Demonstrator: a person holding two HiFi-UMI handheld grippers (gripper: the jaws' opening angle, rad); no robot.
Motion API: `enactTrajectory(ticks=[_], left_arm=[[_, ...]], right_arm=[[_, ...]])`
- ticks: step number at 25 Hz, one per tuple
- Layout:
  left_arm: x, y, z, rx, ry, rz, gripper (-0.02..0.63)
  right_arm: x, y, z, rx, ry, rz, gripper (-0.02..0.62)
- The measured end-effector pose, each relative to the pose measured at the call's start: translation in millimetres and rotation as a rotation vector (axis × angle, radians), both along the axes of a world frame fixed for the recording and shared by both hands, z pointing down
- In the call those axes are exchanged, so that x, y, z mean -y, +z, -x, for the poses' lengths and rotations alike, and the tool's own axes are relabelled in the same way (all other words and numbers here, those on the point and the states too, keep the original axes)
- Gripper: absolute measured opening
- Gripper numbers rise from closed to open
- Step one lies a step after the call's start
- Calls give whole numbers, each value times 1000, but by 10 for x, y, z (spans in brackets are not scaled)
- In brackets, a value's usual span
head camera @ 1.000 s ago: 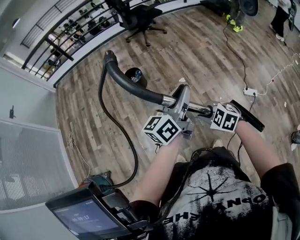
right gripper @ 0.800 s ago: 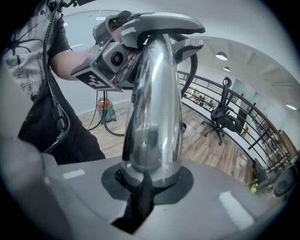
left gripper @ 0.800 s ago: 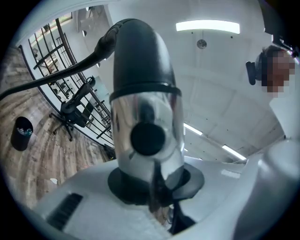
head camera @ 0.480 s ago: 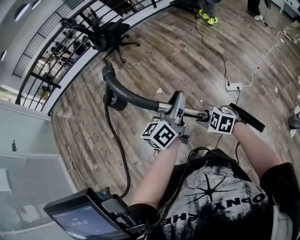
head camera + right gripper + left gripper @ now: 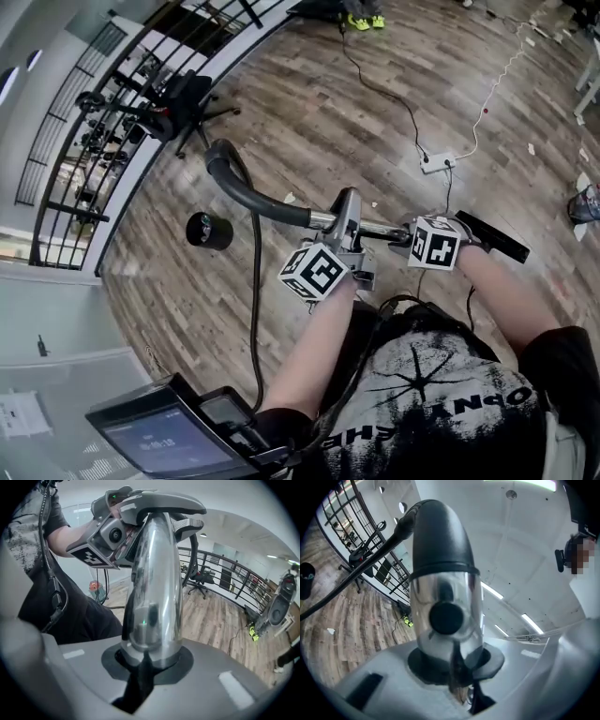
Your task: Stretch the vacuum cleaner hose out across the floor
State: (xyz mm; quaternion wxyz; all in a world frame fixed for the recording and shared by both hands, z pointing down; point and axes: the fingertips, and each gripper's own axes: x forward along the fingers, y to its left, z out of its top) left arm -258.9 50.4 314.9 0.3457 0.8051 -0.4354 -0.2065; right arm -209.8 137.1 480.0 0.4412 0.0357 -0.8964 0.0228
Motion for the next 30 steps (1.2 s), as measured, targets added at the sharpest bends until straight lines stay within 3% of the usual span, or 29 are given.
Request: enactTrajectory(ticks=[7,12,17,23,30], left_arm=[[626,471,-513,-47,95,70,81],[1280,734,-829,-90,164,149,81],[1894,864,-1084,-113,230,176,81],[2556,1068,-1096,-148,245,232,81],[3092,1104,-1293,-151,206,244,81]], right_arm=[[497,383,-503,-46,112,34,58],[1036,523,-820,-92,209,68,58],[1598,625,-1043,-130,287,78,58],[2211,736,-1104,-173,333,87,57],[2774,732,-1340,-181,307,85,55]])
